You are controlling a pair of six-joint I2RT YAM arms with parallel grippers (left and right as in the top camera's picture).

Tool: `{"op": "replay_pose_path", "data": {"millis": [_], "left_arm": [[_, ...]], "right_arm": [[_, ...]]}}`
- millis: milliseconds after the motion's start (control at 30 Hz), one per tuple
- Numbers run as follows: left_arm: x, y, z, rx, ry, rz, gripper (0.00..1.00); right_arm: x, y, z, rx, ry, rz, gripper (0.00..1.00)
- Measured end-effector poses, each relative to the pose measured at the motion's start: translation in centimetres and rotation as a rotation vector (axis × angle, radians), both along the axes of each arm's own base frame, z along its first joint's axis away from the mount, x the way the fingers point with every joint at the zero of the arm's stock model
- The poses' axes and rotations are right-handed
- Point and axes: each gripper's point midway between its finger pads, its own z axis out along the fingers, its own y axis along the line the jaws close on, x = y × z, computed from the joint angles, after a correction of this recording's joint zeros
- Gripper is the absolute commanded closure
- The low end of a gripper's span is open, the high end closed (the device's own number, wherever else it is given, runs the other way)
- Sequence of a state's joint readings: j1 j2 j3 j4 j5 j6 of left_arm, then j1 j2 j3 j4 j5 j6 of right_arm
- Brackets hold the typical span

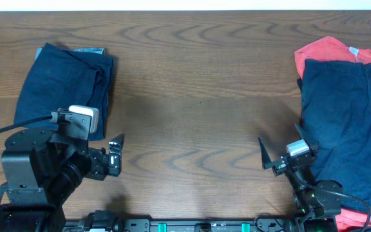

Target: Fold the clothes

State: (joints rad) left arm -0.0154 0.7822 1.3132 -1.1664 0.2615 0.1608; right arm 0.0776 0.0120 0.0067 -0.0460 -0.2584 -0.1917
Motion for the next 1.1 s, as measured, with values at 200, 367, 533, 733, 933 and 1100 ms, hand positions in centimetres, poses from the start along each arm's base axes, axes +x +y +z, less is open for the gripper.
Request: {"op": "replay_pose_path", "data": {"millis": [200,367,533,733,933,1100], "left_arm": [[1.3,-0.1,2.0,-0.001,-0.163,-0.004,0.02],[1.9,0.3,1.1,-0.005,-0.291,0.025,0.02],[1.8,0.8,-1.6,-0.041,-0.348,0.085,0.02],[1.2,1.2,-2.9,-0.070,-0.495,0.113,0.02],[1.0,1.2,-4.7,-0.088,-0.614,0.118,0.02],[1.7,1.2,-7.0,-0.114,-0.655,0.125,0.02]], "right_arm": [[0.0,0.0,0.0,0.000,0.000,0.000,0.01],[0.0,0.0,0.0,0.000,0.000,0.001,0.01],[0.0,0.0,0.0,0.000,0.000,0.002,0.01],[0.0,0.1,0.0,0.000,0.000,0.003,0.01],[0.0,0.1,0.0,0.000,0.000,0.003,0.01],[0.0,0.1,0.0,0.000,0.000,0.003,0.01]]}}
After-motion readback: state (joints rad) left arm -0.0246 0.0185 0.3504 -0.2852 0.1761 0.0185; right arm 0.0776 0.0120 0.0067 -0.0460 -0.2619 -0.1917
